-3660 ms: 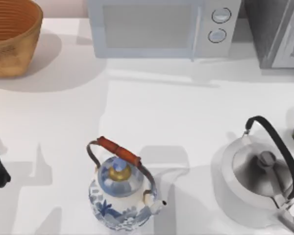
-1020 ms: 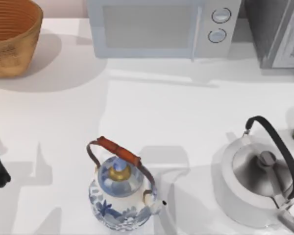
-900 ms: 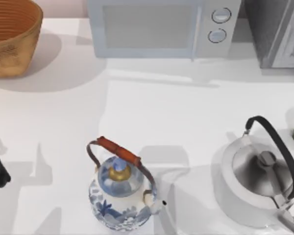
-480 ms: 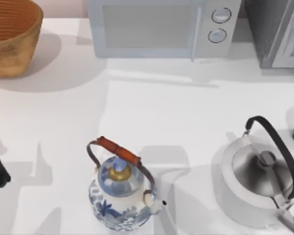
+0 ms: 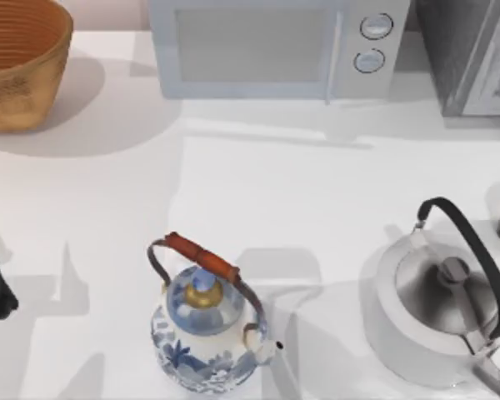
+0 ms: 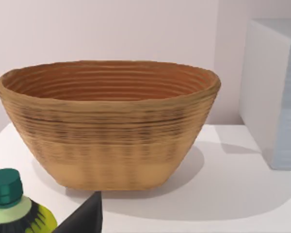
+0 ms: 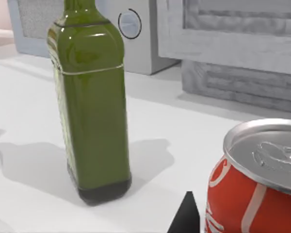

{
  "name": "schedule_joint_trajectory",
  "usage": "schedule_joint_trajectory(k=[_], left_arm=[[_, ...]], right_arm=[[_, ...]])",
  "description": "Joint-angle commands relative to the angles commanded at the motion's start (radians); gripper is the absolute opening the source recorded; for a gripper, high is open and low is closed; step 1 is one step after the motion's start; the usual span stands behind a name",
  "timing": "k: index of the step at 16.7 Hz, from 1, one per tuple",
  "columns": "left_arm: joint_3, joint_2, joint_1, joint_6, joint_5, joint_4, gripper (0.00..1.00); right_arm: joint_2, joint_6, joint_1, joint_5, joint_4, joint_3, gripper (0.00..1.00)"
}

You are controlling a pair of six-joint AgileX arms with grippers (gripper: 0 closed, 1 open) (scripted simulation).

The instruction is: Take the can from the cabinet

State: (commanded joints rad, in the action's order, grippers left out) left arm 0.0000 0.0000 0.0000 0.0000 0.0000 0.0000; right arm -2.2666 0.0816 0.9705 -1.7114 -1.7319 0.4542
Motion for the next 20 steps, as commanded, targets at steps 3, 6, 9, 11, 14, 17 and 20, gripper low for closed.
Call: schedule_joint_trajectory(k=[3, 6, 9, 11, 14, 17, 20], left_arm=[[0.000, 0.000, 0.000, 0.000, 0.000, 0.000, 1.00], [0.000, 0.000, 0.000, 0.000, 0.000, 0.000, 1.00], [0.000, 0.000, 0.000, 0.000, 0.000, 0.000, 1.00], [0.000, 0.000, 0.000, 0.000, 0.000, 0.000, 1.00], [0.000, 0.000, 0.000, 0.000, 0.000, 0.000, 1.00], [0.000, 0.000, 0.000, 0.000, 0.000, 0.000, 1.00], [0.000, 0.000, 0.000, 0.000, 0.000, 0.000, 1.00]], right_arm=[[0.000, 0.000, 0.000, 0.000, 0.000, 0.000, 0.15], [0.000, 0.000, 0.000, 0.000, 0.000, 0.000, 0.38], [0.000, 0.000, 0.000, 0.000, 0.000, 0.000, 0.60], [0.000, 0.000, 0.000, 0.000, 0.000, 0.000, 0.75], [0.000, 0.000, 0.000, 0.000, 0.000, 0.000, 0.98], [0.000, 0.000, 0.000, 0.000, 0.000, 0.000, 1.00], [0.000, 0.000, 0.000, 0.000, 0.000, 0.000, 1.00]])
